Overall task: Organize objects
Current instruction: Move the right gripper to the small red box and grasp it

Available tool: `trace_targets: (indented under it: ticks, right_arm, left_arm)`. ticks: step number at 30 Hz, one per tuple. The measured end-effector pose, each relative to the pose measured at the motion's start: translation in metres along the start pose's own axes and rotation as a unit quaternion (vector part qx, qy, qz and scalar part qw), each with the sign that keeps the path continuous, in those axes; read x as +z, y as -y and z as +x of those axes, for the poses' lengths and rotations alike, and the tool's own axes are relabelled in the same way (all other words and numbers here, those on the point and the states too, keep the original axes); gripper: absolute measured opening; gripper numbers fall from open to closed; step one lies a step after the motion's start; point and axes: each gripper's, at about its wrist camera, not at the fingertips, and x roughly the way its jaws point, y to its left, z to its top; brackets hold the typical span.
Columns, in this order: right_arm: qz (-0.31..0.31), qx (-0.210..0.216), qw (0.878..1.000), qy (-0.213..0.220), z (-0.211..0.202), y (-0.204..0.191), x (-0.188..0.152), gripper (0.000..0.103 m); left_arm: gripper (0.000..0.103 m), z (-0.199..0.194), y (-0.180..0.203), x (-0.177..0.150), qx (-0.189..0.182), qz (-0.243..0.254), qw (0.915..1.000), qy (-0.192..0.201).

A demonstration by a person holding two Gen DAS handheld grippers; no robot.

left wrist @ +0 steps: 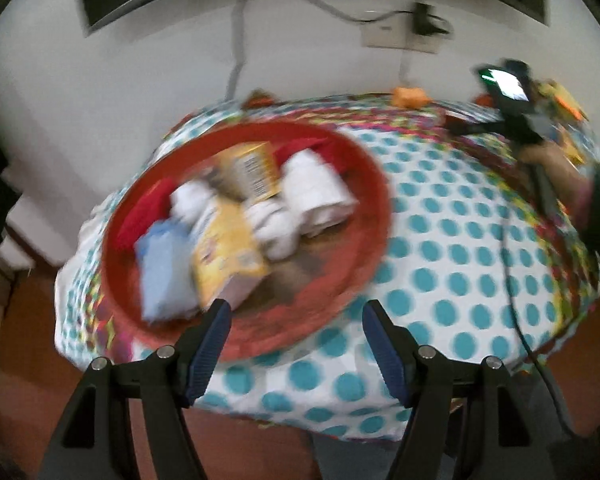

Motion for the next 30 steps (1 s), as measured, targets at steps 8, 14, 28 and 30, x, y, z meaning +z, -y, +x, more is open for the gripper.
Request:
trace_targets:
  ticks: [8,14,28,30]
  right_arm:
    - [-0.037,0.023,0.999,-0.001,0.021,-0.004,0.022,0.081]
    - [-0.041,0.057,0.998,0.001,0.019,-0.005,0.022,0.054]
    - [-0.038,0.058,0.998,0.000,-0.034,0.004,-0.041,0.027]
    - [-0.032,0.061,0.998,0.004,-0.043,0.009,-0.053,0.028]
  left_arm:
    - [0.070,0.023,0.066,0.048,-0.066,0.077,0.9948,-0.007]
    - [0.070,0.057,0.103,0.092,-0.085,0.088,0.9925,-0.004]
    - [0.070,0.150,0.156,0.181,-0.115,0.132,0.9845,-0.006]
    - [0.070,0.164,0.162,0.198,-0.130,0.141,0.9814,-0.014]
